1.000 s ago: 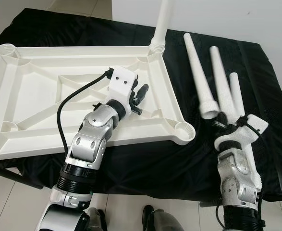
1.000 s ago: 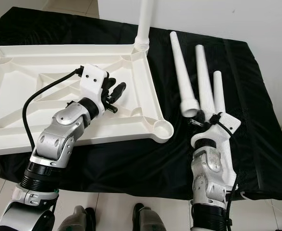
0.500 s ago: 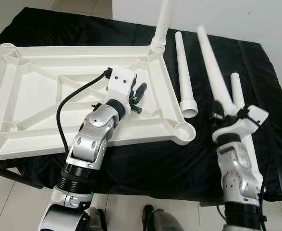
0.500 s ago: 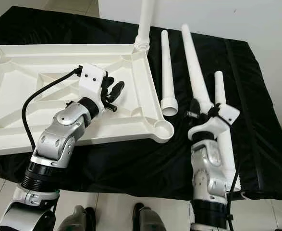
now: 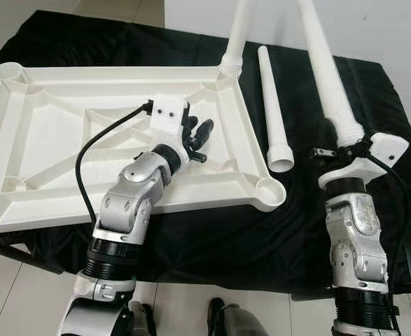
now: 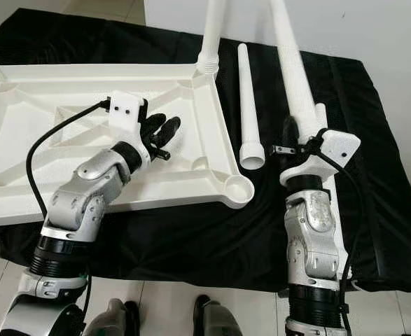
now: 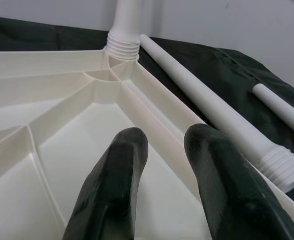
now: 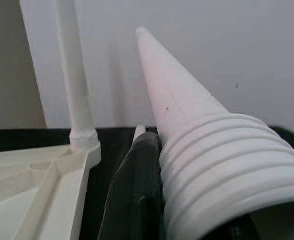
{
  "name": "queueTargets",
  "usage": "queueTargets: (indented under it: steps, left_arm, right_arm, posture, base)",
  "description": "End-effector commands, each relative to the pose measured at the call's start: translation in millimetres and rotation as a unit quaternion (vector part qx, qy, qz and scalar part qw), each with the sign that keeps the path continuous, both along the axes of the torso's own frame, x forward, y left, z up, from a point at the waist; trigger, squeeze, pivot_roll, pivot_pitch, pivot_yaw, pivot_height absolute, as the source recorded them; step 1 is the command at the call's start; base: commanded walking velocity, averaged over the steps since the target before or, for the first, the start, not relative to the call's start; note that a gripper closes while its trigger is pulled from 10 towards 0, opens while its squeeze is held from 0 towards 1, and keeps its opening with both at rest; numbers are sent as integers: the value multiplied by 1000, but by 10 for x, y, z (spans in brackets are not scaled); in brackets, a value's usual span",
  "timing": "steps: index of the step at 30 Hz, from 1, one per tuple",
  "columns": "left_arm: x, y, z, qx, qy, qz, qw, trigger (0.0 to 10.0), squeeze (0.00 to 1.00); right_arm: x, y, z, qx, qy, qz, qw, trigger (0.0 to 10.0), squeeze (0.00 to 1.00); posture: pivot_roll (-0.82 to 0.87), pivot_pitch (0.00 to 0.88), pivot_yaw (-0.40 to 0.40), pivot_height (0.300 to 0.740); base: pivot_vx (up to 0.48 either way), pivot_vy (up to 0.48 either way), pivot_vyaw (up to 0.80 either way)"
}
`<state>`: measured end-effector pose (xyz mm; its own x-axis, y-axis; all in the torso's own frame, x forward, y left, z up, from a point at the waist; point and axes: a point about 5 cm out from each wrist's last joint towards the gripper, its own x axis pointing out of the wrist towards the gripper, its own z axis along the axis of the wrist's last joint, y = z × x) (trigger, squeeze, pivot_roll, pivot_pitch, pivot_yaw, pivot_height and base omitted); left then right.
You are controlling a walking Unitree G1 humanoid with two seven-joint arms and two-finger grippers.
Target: Building children table
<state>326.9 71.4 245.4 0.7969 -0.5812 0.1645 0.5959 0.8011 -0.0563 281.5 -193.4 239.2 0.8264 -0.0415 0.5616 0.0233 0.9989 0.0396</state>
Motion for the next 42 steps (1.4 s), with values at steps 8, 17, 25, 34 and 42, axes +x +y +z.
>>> queueTargets:
  steps: [8,17,25,34,42]
  left_arm:
    - [-4,-57,22,-9,16,-101,995,10000,0]
    - [41,-23,74,-14,27,-114,993,10000,0]
    - [74,13,120,-21,25,-104,994,10000,0]
    - [93,111,140,-31,28,-96,994,10000,0]
    - [102,199,250,-71,23,-134,988,10000,0]
  right_arm:
    - [-72,150,174,-35,-66,-17,997,10000,0]
    - [-68,378,457,-51,-140,-4,989,10000,0]
    - [-40,545,902,-54,-219,25,974,10000,0]
    - [-9,732,954,-91,-223,96,966,10000,0]
    - [24,817,653,-110,-154,155,970,10000,0]
  posture:
    - [19,195,17,740]
    - [31,185,37,740]
    - [40,180,29,740]
    - [40,183,10,740]
    - [31,185,-6,740]
  base:
    - [0,0,0]
    - [0,0,0]
    - [0,0,0]
    - [0,0,0]
    - [0,0,0]
